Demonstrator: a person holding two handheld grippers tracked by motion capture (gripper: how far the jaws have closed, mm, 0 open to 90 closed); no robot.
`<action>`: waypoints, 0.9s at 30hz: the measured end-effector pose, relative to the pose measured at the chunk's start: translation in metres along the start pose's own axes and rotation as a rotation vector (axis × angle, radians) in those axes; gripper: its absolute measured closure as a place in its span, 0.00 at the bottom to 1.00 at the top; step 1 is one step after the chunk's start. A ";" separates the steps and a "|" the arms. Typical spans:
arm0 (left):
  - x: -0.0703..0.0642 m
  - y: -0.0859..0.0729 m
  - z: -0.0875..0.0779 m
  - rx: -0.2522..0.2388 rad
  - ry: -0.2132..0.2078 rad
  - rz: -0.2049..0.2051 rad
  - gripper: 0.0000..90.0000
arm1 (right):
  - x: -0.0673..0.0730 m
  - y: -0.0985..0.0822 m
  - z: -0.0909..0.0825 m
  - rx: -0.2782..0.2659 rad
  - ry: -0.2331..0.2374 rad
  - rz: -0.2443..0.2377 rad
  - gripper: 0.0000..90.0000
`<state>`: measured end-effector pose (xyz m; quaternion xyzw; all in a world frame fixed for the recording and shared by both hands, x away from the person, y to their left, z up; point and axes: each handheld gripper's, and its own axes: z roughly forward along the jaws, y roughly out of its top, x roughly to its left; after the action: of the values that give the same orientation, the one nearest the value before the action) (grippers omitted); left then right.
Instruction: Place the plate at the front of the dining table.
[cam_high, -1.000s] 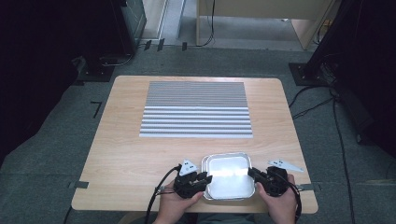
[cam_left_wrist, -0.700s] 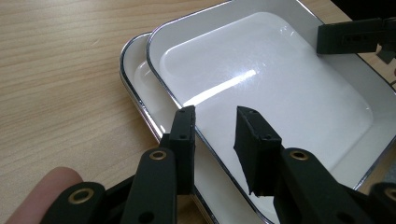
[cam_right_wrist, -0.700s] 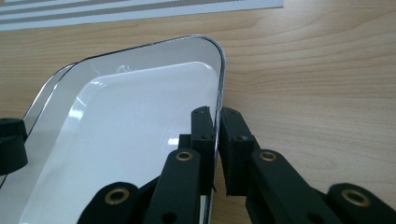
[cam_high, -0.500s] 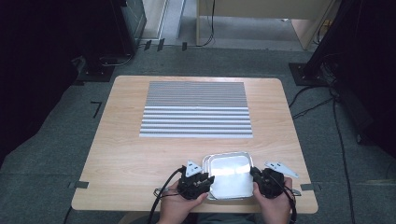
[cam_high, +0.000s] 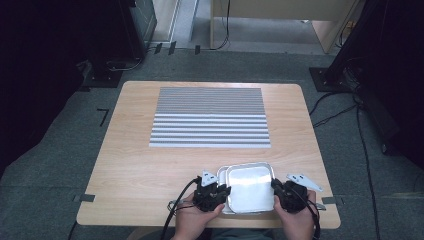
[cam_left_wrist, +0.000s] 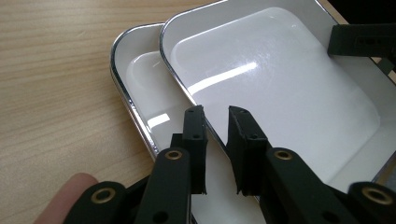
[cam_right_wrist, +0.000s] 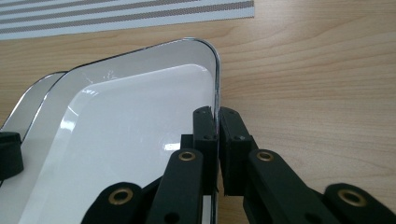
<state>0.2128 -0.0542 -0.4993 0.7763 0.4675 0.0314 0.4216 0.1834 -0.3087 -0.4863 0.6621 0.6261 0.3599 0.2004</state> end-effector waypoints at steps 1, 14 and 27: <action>0.000 0.001 0.000 0.001 0.006 0.006 0.91 | 0.001 0.000 0.000 0.000 -0.005 -0.009 0.97; 0.006 0.001 0.001 0.005 -0.032 -0.093 0.89 | -0.009 0.002 -0.003 0.009 0.064 0.019 0.94; 0.004 -0.003 0.005 0.019 -0.037 -0.256 0.88 | -0.008 0.001 -0.006 0.032 0.057 0.020 0.95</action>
<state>0.2151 -0.0534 -0.5055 0.7147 0.5553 -0.0414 0.4233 0.1799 -0.3179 -0.4833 0.6610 0.6304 0.3705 0.1684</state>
